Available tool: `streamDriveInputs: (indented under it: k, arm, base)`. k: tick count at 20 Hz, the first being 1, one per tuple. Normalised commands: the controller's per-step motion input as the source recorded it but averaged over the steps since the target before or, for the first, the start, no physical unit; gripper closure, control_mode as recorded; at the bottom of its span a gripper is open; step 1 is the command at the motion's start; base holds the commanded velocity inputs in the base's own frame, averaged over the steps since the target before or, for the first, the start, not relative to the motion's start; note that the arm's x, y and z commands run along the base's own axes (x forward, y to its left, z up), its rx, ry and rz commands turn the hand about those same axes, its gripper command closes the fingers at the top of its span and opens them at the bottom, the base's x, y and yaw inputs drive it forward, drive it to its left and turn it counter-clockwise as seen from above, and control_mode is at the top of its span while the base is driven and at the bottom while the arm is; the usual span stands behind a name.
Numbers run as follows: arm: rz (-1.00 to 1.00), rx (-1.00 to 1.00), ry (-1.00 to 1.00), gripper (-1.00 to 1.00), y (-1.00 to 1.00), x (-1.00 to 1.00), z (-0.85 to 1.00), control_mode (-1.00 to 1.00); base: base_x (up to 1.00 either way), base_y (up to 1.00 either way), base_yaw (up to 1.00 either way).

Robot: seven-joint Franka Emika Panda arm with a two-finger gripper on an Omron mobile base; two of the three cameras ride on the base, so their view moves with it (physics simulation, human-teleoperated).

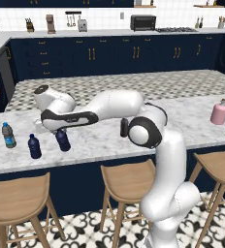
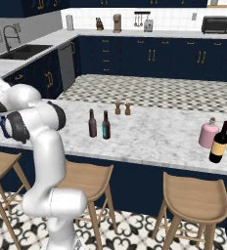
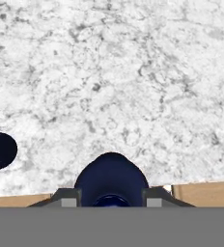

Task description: Move the plastic bottles in the middle to the plastics group, and the glass bottles in the middle to the glass group.

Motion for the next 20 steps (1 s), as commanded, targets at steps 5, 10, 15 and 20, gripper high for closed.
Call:
streamDriveInputs:
  k: [5, 10, 15, 20]
  arm:
    - [0.00, 0.21, 0.01, 1.00, 0.05, 0.32, -0.11, -1.00]
    - [0.00, 0.10, 0.00, 1.00, 0.18, 0.36, -0.11, -1.00]
    - [0.00, 0.00, -0.08, 1.00, 0.14, 0.27, -0.35, -1.00]
    - [0.00, 0.06, -0.03, 1.00, 0.21, 0.27, -0.33, -1.00]
  base:
    - [0.00, 0.00, 0.00]
    - [0.00, 0.00, 0.00]
    - [0.00, 0.00, 0.00]
    - [0.00, 0.00, 0.00]
